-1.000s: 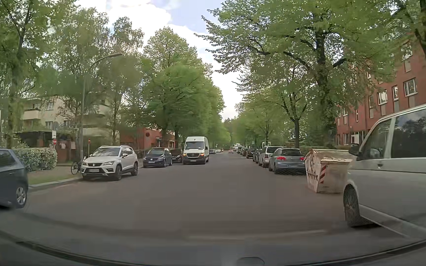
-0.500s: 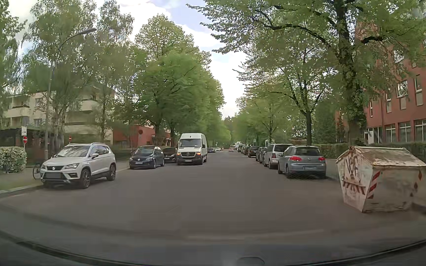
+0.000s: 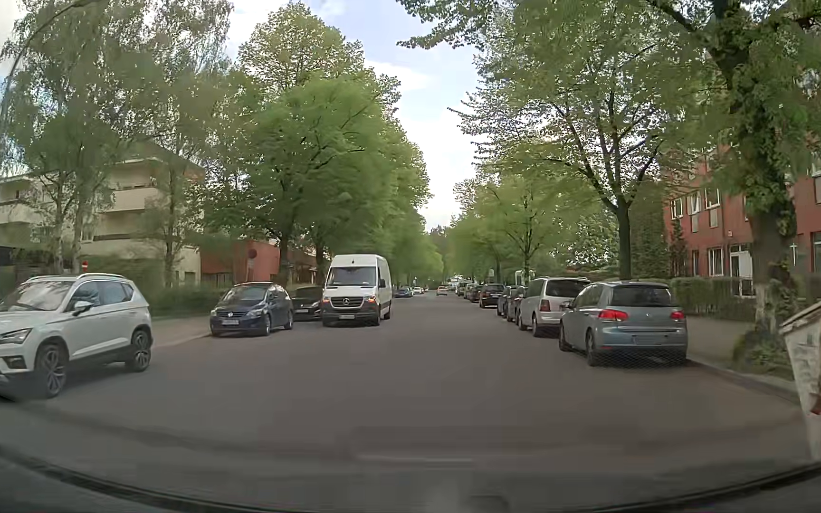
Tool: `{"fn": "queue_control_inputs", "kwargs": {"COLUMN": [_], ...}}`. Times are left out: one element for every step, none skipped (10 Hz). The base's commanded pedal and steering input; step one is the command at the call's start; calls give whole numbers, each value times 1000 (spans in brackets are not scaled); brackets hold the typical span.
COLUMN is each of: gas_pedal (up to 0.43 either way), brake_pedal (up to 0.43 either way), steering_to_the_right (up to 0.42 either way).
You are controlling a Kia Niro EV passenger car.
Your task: Follow the waypoints while adhering to traffic rules and regulations
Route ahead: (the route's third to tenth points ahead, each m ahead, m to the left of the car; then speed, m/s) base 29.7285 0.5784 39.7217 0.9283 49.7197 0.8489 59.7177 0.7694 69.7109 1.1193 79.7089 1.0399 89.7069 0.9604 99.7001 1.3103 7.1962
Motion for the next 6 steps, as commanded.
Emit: {"fn": "queue_control_inputs", "kwargs": {"gas_pedal": [469,469,469,469,480,480], "brake_pedal": [18,18,18,18,18,18], "steering_to_the_right": [3,4,4,3,3,2]}}
